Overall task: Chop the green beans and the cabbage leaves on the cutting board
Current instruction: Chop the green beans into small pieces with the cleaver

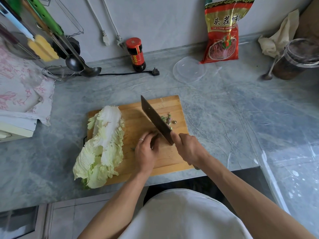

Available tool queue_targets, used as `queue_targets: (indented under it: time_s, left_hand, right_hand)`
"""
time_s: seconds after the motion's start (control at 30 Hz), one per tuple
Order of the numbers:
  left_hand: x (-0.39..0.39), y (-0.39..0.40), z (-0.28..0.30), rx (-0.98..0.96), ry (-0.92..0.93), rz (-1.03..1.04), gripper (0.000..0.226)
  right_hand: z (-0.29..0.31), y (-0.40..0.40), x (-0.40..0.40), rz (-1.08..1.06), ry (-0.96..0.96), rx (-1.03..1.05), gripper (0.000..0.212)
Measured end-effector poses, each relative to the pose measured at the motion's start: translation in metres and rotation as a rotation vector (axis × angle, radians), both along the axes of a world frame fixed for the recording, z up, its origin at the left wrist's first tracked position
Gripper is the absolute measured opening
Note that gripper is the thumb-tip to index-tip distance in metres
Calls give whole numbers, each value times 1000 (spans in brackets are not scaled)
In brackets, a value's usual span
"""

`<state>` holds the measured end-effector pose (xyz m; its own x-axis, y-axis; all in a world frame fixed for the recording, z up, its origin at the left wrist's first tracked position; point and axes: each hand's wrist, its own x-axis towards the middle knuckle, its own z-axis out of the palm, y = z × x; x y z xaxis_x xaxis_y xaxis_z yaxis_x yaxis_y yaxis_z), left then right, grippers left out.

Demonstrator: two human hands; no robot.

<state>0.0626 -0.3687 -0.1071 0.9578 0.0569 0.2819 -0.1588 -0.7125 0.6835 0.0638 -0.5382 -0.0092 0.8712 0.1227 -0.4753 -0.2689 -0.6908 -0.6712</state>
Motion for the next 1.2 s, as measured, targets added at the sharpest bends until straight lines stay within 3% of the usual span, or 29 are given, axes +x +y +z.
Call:
queue_targets:
  time_s: [0.2,0.33,1.0,1.2]
  left_hand:
    - [4,0,-2,1,-35,3,13]
    - [5,-2,-6,103,-19,76,12]
    - [-2,-6,3,17,66,92,10]
    - [0,-5,-3,22,79,113,10]
  right_hand:
    - [2,-13,-7,5,-74,3,67]
    - [5,-9,-13,26,-133,0,59]
    - [0,6,-26,75,-206,-69,61]
    - [-3,13,-21,80,-181,-75,53]
